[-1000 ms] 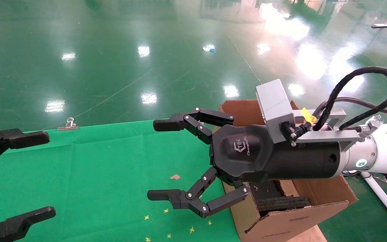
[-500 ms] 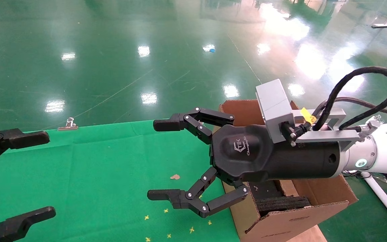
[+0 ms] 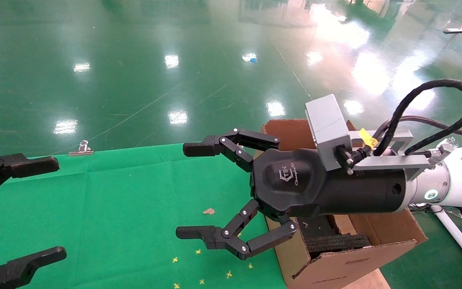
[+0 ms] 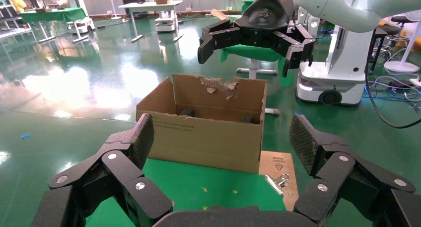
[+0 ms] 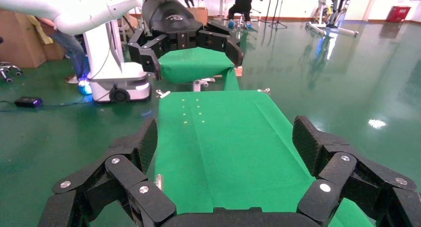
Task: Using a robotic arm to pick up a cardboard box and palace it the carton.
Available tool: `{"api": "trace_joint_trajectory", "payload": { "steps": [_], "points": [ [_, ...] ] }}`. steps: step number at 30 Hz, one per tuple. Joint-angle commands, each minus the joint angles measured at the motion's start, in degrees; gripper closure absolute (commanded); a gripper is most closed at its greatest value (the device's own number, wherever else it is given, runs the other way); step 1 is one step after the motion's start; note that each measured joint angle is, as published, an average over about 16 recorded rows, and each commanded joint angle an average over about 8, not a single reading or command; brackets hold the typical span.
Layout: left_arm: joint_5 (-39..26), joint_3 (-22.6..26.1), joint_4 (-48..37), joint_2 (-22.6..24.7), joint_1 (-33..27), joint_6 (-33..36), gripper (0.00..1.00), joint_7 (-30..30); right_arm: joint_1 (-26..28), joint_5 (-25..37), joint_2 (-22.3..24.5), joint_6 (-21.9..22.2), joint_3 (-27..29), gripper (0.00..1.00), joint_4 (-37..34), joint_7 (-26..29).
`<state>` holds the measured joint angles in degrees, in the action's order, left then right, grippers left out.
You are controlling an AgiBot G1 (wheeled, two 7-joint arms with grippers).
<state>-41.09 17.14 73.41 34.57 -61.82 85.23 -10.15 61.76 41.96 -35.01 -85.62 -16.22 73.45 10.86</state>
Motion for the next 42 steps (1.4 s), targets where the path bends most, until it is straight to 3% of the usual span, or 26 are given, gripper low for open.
{"api": "trace_joint_trajectory", "payload": {
  "steps": [1, 42],
  "points": [
    [0.0, 0.0, 0.0, 0.0, 0.0, 0.0, 0.00, 0.0, 0.0, 0.0, 0.0, 0.0, 0.0, 0.00, 0.0, 0.0],
    [0.0, 0.0, 0.0, 0.0, 0.0, 0.0, 0.00, 0.0, 0.0, 0.0, 0.0, 0.0, 0.0, 0.00, 0.0, 0.0]
  ]
}}
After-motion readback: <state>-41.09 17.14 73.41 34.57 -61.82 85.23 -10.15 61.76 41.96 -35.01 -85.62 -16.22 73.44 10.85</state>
